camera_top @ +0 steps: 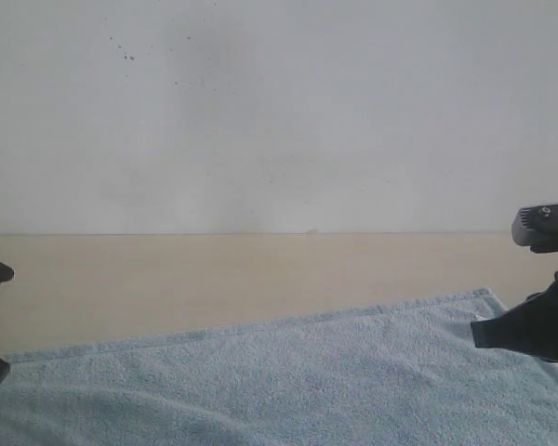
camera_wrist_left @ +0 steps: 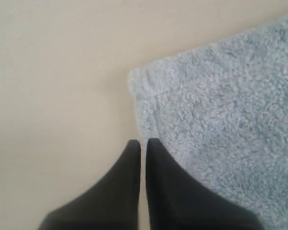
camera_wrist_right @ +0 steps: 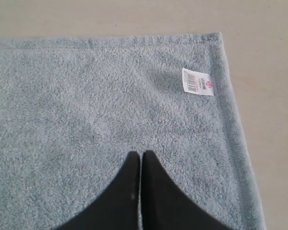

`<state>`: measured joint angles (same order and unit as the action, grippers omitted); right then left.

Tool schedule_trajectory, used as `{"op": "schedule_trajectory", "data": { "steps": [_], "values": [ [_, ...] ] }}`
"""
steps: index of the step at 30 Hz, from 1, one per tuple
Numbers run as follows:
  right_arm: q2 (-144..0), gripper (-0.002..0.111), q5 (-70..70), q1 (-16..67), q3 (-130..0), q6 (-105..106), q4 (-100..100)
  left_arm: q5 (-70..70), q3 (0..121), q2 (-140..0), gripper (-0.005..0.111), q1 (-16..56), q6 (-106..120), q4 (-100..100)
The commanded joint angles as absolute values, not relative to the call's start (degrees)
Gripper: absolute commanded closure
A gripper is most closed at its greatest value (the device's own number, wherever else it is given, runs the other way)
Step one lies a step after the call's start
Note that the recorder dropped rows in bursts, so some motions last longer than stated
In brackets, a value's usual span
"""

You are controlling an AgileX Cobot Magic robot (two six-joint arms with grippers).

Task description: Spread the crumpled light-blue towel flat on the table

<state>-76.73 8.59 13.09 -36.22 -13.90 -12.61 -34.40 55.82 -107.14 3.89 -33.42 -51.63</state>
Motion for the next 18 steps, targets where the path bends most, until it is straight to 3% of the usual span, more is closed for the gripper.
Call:
{"op": "schedule_trajectory", "data": {
  "steps": [1, 6, 12, 18],
  "values": [
    [-78.4, 0.108, 9.1, 11.2, -36.0, -10.4, -12.7, -34.0, 56.2, -102.4, 0.103, 3.9, -33.3, -49.9],
    [-84.4, 0.108, 10.5, 6.4, -36.0, -10.4, -12.6, -32.4, 56.2, -96.7, 0.103, 3.9, -28.4, -42.5],
    [-87.9, 0.108, 15.1, 6.3, -36.0, -10.3, -12.5, -33.4, 52.4, -91.8, 0.103, 4.0, -6.3, -17.2],
    [-88.0, 0.108, 14.5, 6.3, -36.0, -10.3, -12.5, -34.0, 45.3, -84.8, 0.103, 4.0, -1.1, -10.8]
  ]
}}
